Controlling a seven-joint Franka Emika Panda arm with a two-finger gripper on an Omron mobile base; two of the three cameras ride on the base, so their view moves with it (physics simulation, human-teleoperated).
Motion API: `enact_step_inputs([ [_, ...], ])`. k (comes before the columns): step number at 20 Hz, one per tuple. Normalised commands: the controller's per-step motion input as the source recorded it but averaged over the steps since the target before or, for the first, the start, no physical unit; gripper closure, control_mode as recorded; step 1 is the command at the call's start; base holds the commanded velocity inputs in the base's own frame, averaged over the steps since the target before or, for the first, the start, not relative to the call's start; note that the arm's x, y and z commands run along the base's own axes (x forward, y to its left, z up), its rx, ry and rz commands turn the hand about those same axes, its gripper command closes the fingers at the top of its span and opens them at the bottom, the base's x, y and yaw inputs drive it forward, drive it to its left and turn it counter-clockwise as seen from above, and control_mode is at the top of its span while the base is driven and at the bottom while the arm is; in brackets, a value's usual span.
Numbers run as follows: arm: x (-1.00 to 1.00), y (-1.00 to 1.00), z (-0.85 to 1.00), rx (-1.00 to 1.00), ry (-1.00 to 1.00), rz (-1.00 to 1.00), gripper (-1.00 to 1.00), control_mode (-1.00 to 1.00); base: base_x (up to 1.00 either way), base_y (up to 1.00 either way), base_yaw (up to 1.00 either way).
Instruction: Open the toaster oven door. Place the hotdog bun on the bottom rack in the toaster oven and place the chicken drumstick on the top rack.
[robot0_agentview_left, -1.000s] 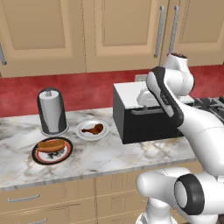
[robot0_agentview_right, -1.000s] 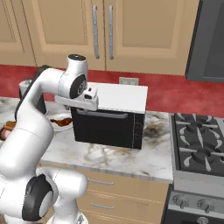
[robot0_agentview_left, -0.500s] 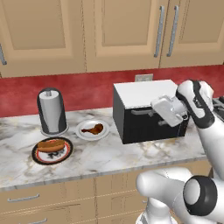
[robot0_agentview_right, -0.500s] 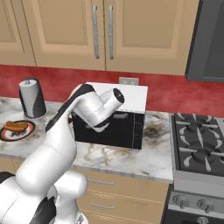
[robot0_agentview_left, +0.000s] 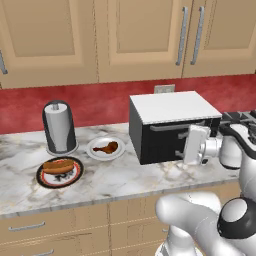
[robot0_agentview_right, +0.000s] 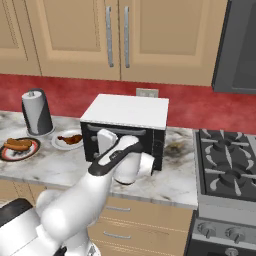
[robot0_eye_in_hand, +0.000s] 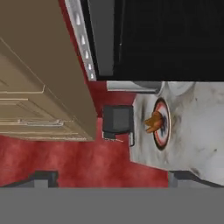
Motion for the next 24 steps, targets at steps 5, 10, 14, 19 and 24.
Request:
enact_step_inputs([
  [5,0.08,-0.27,-0.37,0.47,0.02,0.00,-1.00,-1.00,0.00,0.00,0.00],
  [10,0.21,-0.10,-0.10,0.13,0.06,0.02,-1.00,-1.00,0.00,0.00,0.00],
  [14,0.15,0.00,-0.02,0.00,0.03,0.00,-1.00,-1.00,0.00,0.00,0.00],
  [19,0.25,-0.12,-0.05,-0.02,0.01,0.00,-1.00,-1.00,0.00,0.00,0.00],
  [24,0.02,-0.48,0.35,0.00,-0.06,-0.06,-1.00,-1.00,0.00,0.00,0.00],
])
